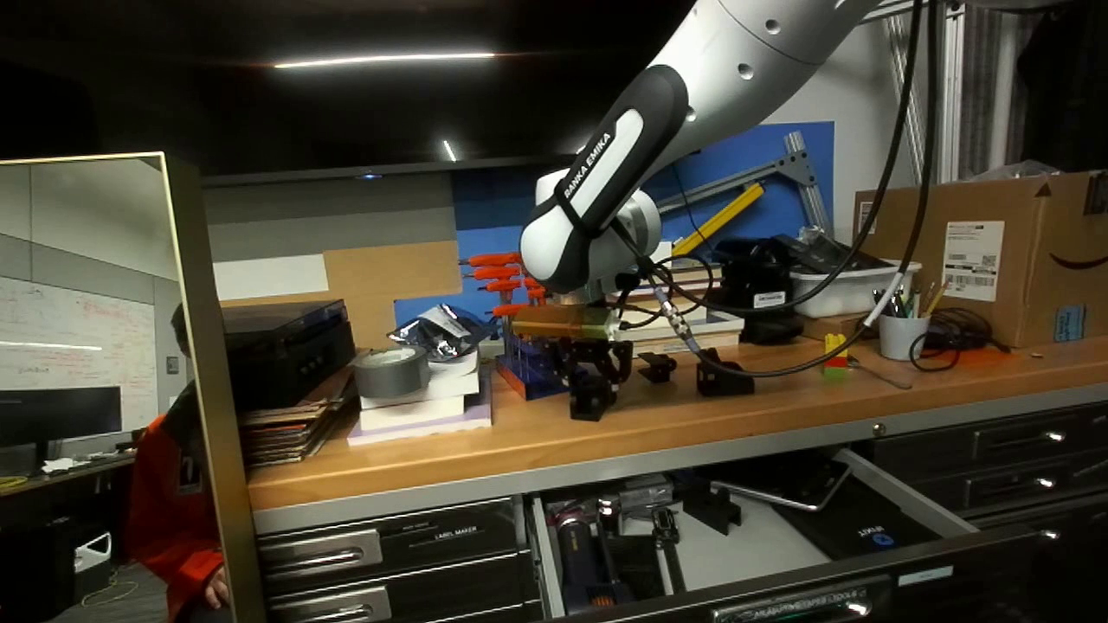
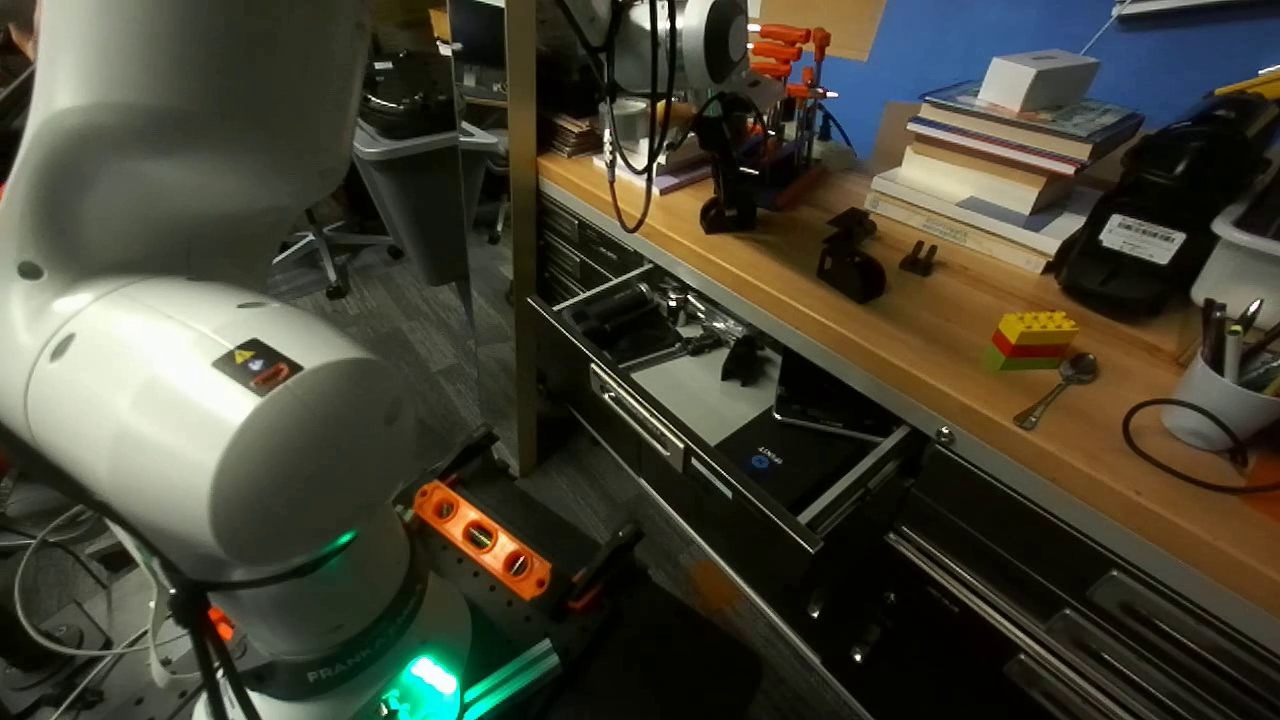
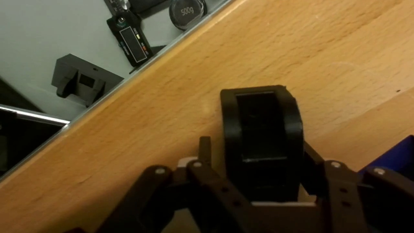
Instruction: Put the black objects in the drawer and close it
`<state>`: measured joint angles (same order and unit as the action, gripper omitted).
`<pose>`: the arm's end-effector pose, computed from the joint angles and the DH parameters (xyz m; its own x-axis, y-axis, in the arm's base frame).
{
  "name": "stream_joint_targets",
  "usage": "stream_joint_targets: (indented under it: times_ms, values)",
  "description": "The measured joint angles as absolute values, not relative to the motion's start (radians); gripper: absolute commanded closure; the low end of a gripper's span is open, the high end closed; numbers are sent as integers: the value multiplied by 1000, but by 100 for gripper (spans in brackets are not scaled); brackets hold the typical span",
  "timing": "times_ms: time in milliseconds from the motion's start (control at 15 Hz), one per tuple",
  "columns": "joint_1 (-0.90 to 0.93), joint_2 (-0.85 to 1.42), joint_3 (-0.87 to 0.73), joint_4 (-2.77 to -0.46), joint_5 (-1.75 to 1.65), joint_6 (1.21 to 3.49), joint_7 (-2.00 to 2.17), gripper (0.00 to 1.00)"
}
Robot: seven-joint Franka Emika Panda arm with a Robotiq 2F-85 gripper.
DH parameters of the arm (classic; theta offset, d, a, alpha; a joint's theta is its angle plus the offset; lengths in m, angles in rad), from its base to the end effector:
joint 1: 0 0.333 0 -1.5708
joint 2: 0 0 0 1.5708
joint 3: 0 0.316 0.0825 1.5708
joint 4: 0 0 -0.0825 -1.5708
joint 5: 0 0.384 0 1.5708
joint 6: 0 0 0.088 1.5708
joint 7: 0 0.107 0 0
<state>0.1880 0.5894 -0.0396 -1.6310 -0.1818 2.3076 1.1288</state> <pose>0.6895 0.1030 0.2849 0.6445 -0.7426 0.1822 -0.7555 -0.6551 0.0022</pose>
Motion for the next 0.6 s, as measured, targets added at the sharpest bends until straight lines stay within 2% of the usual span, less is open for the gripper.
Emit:
stream_joint_targets:
  times_ms: [133,600]
  values:
    - [188,594,-42,-1631,-182,2310,1129,75]
    - [188,574,-43,-1643,-182,2245,1080,75]
